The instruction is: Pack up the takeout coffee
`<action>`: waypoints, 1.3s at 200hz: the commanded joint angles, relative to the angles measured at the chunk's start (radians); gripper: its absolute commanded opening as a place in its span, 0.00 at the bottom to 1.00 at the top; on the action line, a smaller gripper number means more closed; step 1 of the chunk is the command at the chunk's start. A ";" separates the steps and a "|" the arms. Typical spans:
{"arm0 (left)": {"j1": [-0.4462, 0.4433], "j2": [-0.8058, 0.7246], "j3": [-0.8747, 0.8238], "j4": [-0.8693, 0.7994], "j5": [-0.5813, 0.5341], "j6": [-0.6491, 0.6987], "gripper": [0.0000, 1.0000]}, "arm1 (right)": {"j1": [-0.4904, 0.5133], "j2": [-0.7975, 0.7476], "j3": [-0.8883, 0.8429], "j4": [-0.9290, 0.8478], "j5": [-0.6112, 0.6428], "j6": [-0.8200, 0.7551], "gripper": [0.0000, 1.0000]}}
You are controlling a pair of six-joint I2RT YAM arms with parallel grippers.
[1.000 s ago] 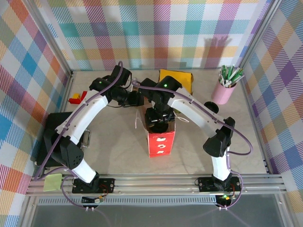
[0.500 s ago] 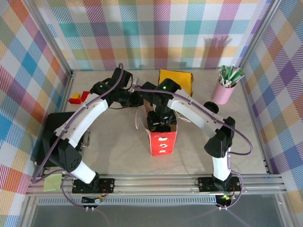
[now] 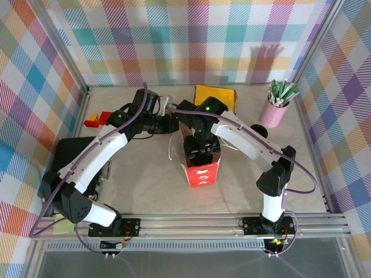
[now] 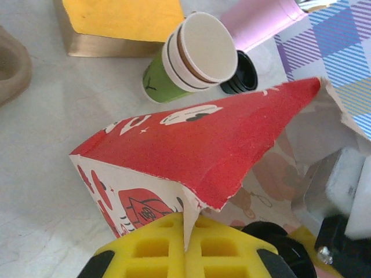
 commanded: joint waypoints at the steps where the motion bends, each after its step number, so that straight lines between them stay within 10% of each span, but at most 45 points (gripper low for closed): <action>1: -0.016 -0.048 -0.026 0.044 0.059 0.002 0.02 | 0.004 -0.040 0.007 0.010 0.040 0.026 0.67; 260: 0.002 -0.027 -0.047 -0.010 0.175 0.086 0.02 | -0.083 0.045 -0.059 0.165 -0.019 0.046 0.66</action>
